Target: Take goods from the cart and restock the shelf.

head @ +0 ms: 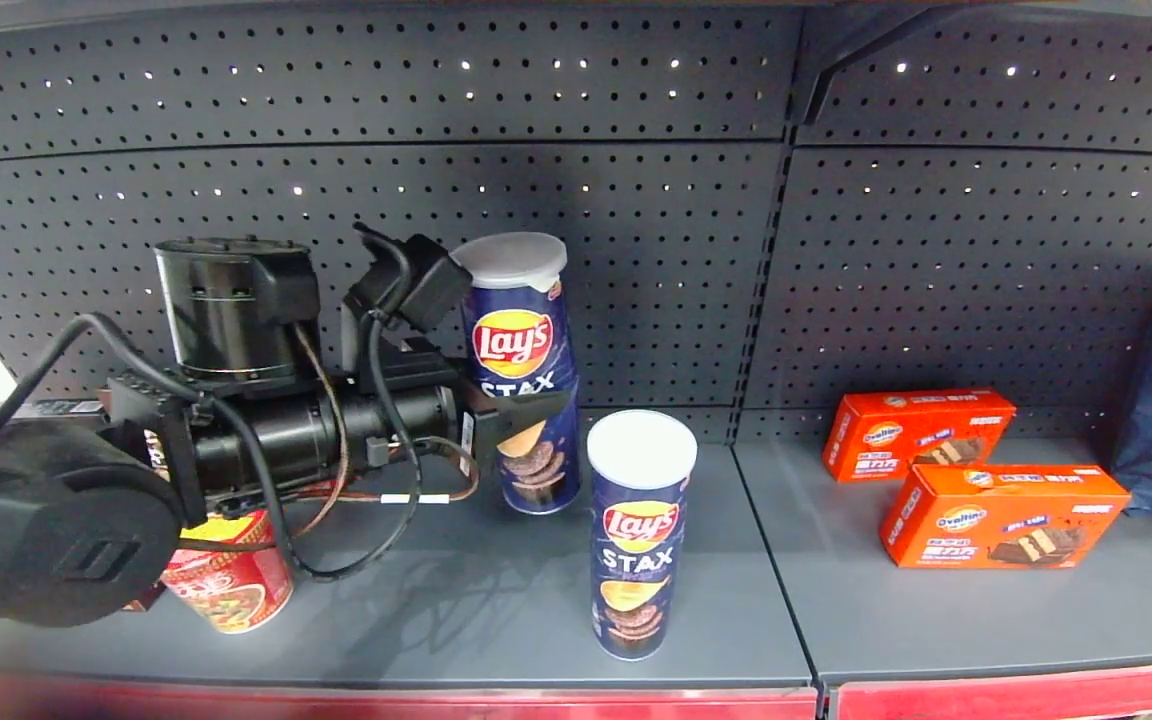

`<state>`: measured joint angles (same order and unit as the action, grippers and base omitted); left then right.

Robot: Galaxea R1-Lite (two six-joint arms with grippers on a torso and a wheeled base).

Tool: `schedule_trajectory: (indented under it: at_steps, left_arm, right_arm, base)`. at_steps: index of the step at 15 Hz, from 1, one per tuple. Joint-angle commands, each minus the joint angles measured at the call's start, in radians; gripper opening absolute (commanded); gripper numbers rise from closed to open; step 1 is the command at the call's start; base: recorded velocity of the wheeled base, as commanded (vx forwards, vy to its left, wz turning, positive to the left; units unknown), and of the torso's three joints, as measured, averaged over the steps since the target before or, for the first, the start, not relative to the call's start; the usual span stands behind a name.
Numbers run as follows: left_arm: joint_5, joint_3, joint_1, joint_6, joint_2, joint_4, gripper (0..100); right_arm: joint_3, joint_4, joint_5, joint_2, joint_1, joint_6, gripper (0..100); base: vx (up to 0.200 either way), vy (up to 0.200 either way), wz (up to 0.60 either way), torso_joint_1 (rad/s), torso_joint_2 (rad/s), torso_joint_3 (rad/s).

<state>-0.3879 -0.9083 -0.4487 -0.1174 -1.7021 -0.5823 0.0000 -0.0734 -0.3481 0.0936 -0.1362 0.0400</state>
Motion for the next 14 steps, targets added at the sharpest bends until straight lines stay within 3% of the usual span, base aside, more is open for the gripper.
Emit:
schedule_trajectory:
  at_steps: [1, 3, 5, 10, 14]
  left_arm:
    - [0.000, -0.054, 0.025, -0.001, -0.062, 0.018, 0]
    - [-0.014, -0.096, 0.031, -0.004, -0.129, 0.002, 0]
    - [-0.060, -0.202, 0.058, 0.002, -0.195, 0.004, 0]
    - [-0.043, -0.337, 0.059, -0.005, -0.320, 0.010, 0]
    - [-0.051, -0.380, 0.062, -0.053, -0.396, -0.001, 0]
  right_arm:
    - [0.000, 0.000, 0.000, 0.006, 0.000, 0.001, 100]
    - [0.000, 0.000, 0.000, 0.006, 0.000, 0.001, 100]
    - [0.000, 0.000, 0.004, 0.006, 0.000, 0.029, 100]
    - [0.000, 0.000, 0.018, 0.006, 0.000, 0.034, 100]
    - [0.000, 0.000, 0.020, 0.006, 0.000, 0.031, 100]
  base:
    - [0.000, 0.000, 0.00, 0.000, 0.00, 0.000]
    - [0.000, 0.000, 0.00, 0.000, 0.00, 0.000]
    - [0.000, 0.000, 0.00, 0.000, 0.00, 0.000]
    - [0.000, 0.000, 0.00, 0.000, 0.00, 0.000]
    - [0.000, 0.000, 0.00, 0.000, 0.00, 0.000]
